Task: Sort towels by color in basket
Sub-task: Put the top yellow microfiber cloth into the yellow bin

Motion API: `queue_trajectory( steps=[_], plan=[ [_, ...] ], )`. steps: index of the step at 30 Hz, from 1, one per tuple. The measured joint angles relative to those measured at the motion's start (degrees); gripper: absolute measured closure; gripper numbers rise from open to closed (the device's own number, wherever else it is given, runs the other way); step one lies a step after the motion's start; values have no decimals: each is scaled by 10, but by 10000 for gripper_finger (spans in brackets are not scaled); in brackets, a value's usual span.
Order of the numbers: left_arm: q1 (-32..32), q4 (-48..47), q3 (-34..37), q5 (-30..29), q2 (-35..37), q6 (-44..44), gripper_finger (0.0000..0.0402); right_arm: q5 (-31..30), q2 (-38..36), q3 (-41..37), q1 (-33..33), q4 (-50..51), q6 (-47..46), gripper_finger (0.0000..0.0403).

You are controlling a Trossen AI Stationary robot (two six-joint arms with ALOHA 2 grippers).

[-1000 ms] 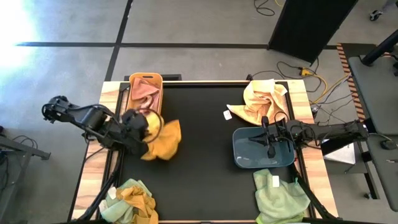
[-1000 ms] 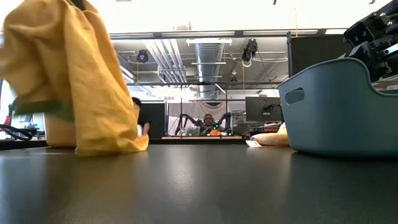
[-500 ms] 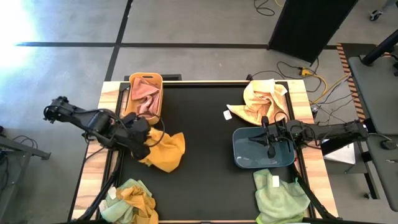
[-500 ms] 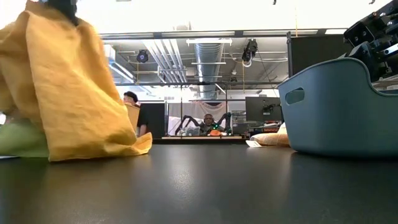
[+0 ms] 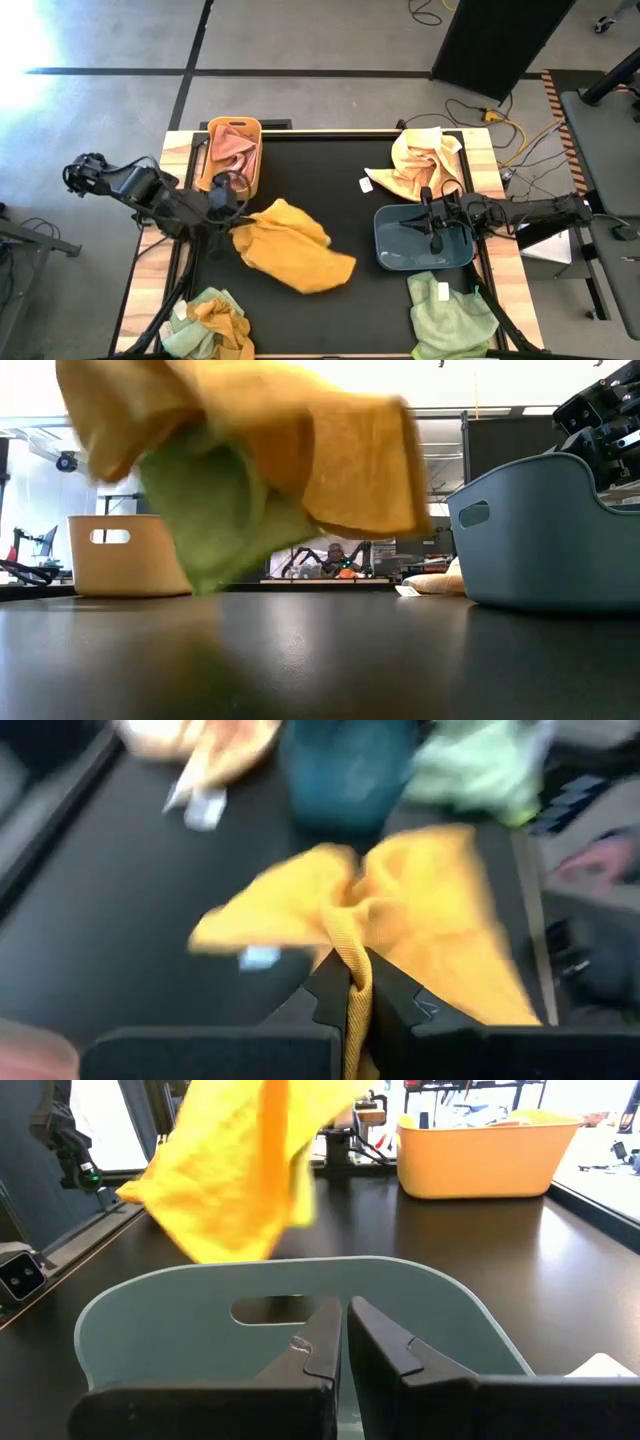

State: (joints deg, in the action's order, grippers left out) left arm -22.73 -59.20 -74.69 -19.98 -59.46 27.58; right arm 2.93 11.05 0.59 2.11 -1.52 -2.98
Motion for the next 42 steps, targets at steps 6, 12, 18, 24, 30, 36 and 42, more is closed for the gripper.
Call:
queue_trajectory(
  steps=[6,12,18,24,30,36,42],
  plan=[
    [-3,12,49,75,-1,85,401,0,0,0,0,0,0,390],
    [-3,290,99,183,-9,-84,401,0,0,0,0,0,0,390],
    [1,340,89,35,-14,-204,401,0,0,0,0,0,0,390],
    [15,193,38,-342,0,-170,401,0,0,0,0,0,0,390],
    [52,24,3,-594,29,0,401,0,0,0,0,0,0,390],
    [85,-6,-7,-618,54,17,401,0,0,0,0,0,0,390],
    [90,-7,4,-553,63,13,401,0,0,0,0,0,0,390]
  ],
)
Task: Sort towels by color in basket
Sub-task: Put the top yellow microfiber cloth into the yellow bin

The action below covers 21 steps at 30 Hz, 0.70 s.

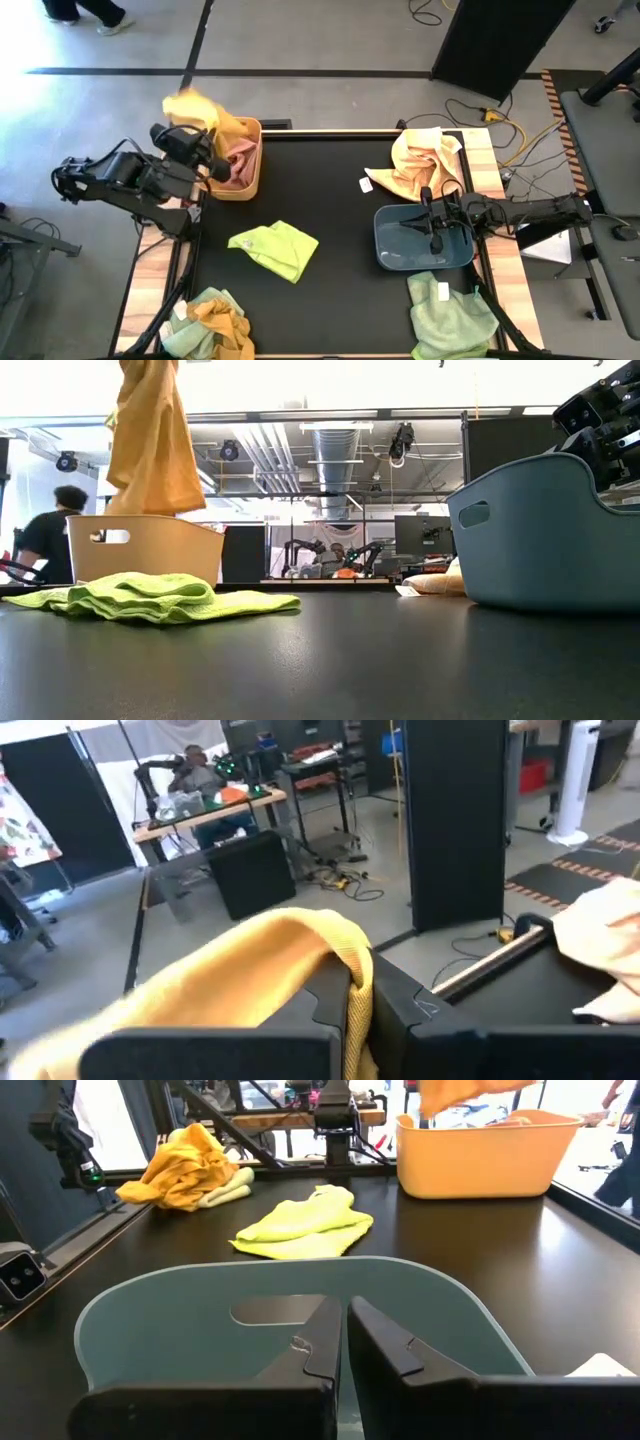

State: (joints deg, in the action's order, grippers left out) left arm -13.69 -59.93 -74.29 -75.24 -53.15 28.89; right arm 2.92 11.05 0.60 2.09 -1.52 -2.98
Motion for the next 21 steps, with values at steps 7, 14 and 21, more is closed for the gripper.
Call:
queue_trajectory(
  steps=[7,14,21],
  plan=[
    [11,-7,8,8,-11,19,401,0,0,0,0,0,0,390],
    [94,-36,9,8,-13,33,401,0,0,0,0,0,0,390],
    [242,-107,9,72,-22,56,401,0,0,0,0,0,0,390]
  ],
)
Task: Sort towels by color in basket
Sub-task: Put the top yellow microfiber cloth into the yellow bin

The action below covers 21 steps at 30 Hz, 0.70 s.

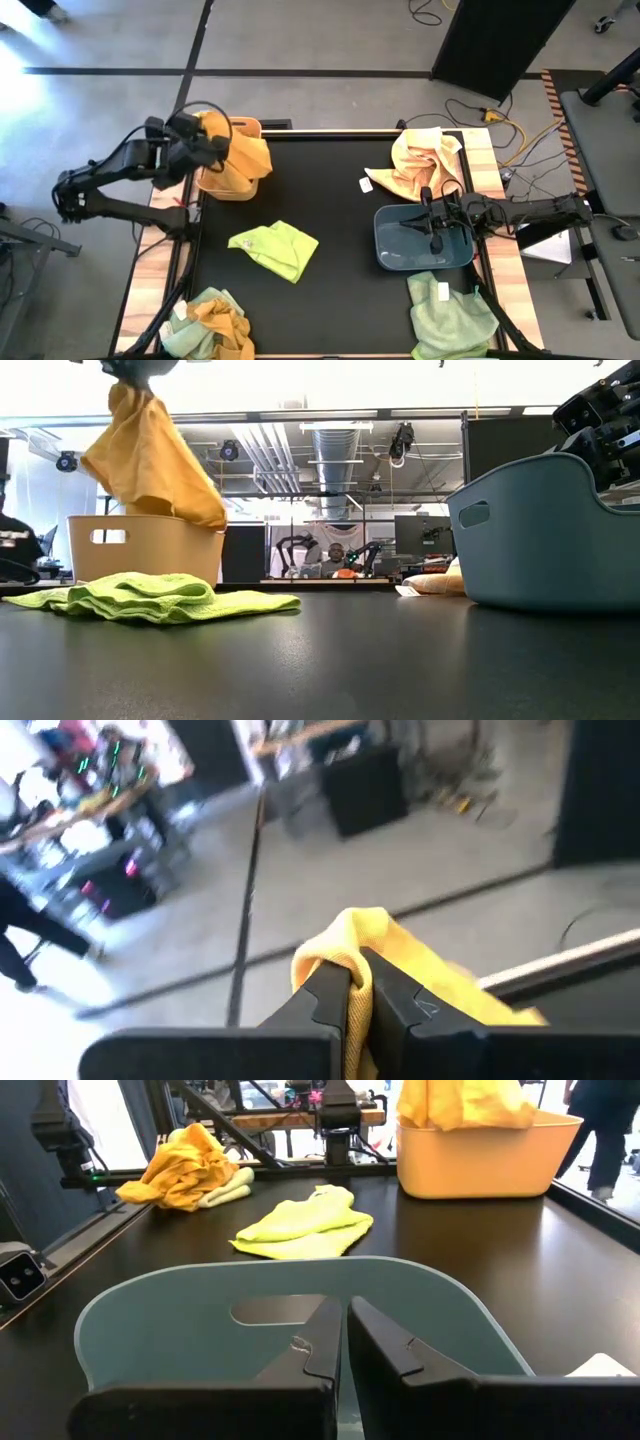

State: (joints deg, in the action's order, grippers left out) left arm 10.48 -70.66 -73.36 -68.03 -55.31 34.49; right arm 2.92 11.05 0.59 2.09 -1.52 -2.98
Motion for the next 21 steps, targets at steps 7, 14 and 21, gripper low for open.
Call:
queue_trajectory(
  steps=[7,14,21],
  plan=[
    [128,-73,0,75,-21,-2,401,0,0,0,0,0,0,390],
    [192,-143,-6,79,-23,2,401,0,0,0,0,0,0,390],
    [215,-163,-24,100,-12,-4,401,0,0,0,0,0,0,390]
  ],
)
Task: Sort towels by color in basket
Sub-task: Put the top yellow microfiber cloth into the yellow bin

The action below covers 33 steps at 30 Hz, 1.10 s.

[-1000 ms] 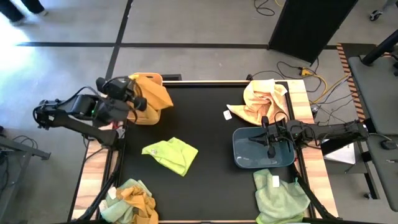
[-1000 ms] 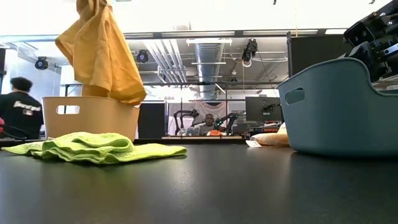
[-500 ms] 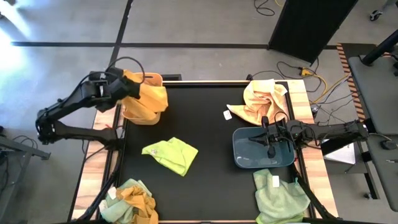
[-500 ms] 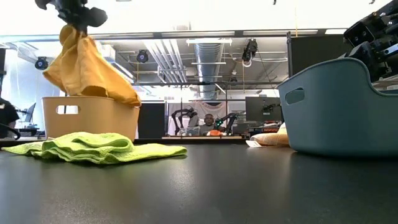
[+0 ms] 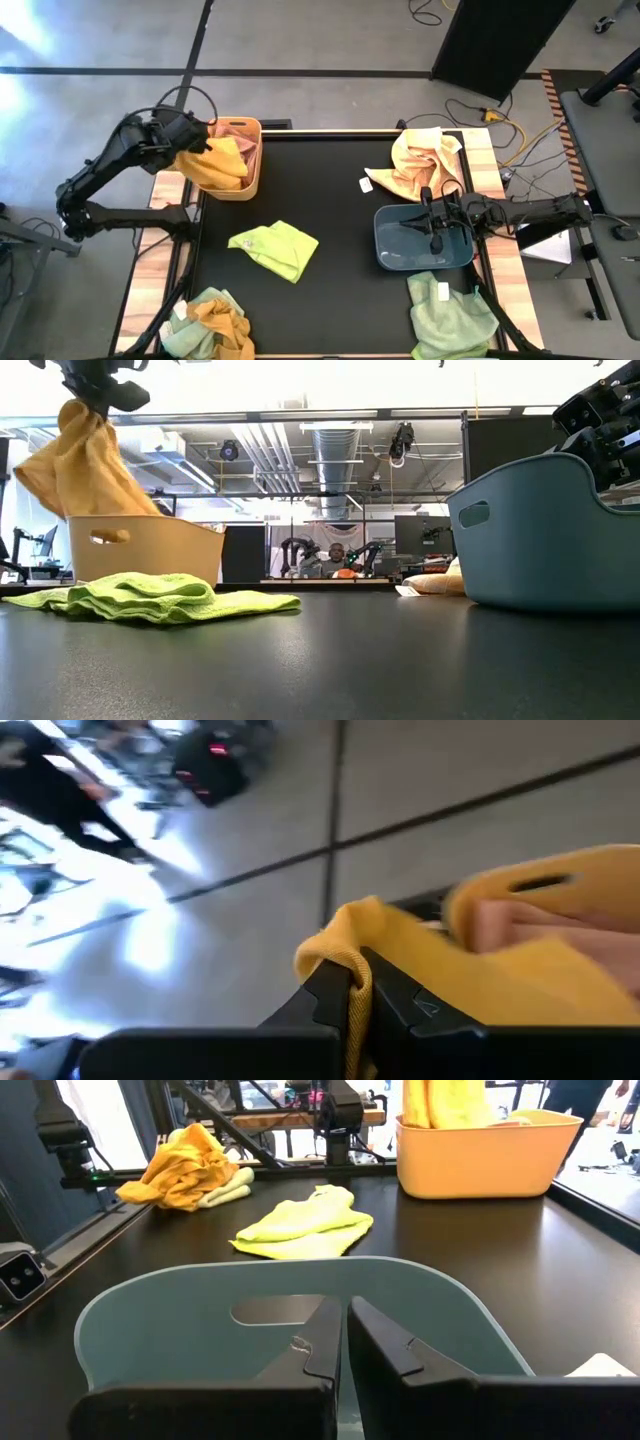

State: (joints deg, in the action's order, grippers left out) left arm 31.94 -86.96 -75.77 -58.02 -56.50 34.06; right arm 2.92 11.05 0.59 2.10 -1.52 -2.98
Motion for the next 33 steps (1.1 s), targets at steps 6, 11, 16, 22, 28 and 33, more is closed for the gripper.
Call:
queue_trajectory(
  steps=[6,11,16,22,28,33],
  plan=[
    [-15,132,39,149,3,-65,401,0,0,0,0,0,0,390],
    [-29,347,105,307,3,-123,401,0,0,0,0,0,0,390],
    [-29,577,185,464,3,-130,401,0,0,0,0,0,0,390],
    [-17,583,232,368,7,-101,401,0,0,0,0,0,0,390],
    [-8,397,234,234,1,-22,401,0,0,0,0,0,0,390],
    [-7,336,245,279,-25,13,401,0,0,0,0,0,0,390]
  ],
)
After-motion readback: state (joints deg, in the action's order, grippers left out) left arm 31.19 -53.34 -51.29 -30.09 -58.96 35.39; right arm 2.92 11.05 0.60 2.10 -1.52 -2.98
